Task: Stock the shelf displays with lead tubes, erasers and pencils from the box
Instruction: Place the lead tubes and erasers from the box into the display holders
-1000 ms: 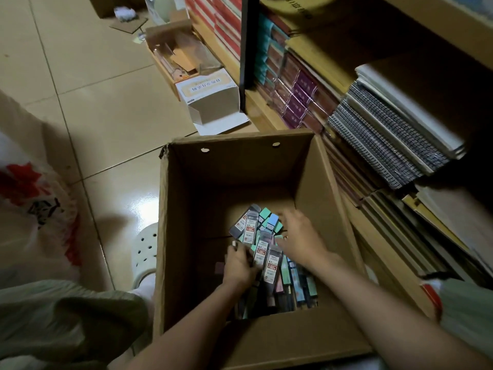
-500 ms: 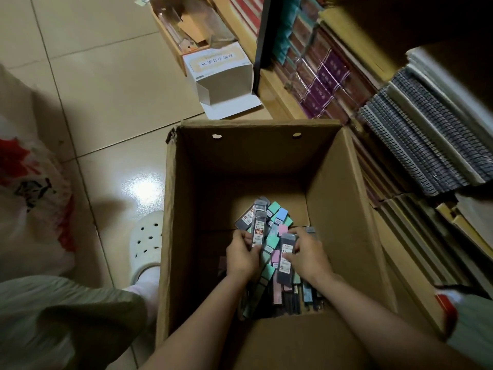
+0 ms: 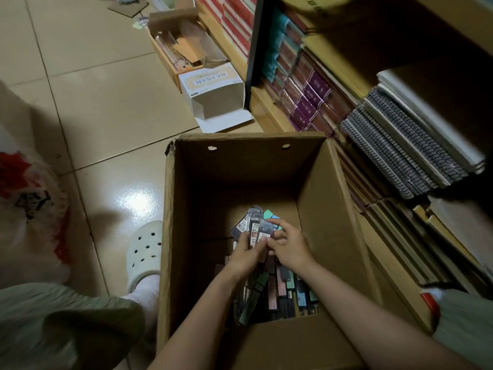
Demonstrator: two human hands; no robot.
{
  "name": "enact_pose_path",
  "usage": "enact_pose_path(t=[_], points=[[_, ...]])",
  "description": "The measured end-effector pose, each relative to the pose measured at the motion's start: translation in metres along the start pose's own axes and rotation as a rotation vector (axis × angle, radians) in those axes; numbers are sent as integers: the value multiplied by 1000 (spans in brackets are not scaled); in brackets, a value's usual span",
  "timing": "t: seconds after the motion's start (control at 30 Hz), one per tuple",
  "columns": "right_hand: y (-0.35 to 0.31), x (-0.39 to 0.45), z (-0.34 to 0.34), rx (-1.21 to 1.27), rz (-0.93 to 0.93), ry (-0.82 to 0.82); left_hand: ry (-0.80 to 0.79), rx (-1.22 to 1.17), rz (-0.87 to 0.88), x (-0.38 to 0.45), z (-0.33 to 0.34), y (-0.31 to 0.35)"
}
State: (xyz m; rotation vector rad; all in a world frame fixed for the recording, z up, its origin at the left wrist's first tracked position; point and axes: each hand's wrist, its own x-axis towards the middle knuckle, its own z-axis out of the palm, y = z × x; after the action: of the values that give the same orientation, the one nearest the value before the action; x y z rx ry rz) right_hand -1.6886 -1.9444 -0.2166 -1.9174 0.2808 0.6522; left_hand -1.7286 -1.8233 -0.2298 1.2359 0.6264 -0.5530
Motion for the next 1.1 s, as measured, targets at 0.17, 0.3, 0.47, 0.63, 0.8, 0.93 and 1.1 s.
enact_pose_path(t=[0.17,0.3,0.47,0.63,0.8,0.93,1.1], points=[[-1,4,0,38,89,-6,64,35,5,5,-6,-9],[12,-11,2,-697,20,-6,285,76,35,15,-10,-18],[22,-18,27,-1010,-10,36,362,125,49,17,-17,-24],[16,-18,31,-822,25,157,342,107,58,15,-13,-18],[-5,-29,19,-387,-64,247,221,209,122,1,-4,15],[-39,-48,-11,-294,-219,342,10,395,204,-18,4,79],[-111,-79,-80,-287,-398,471,-204,676,279,-55,13,175]])
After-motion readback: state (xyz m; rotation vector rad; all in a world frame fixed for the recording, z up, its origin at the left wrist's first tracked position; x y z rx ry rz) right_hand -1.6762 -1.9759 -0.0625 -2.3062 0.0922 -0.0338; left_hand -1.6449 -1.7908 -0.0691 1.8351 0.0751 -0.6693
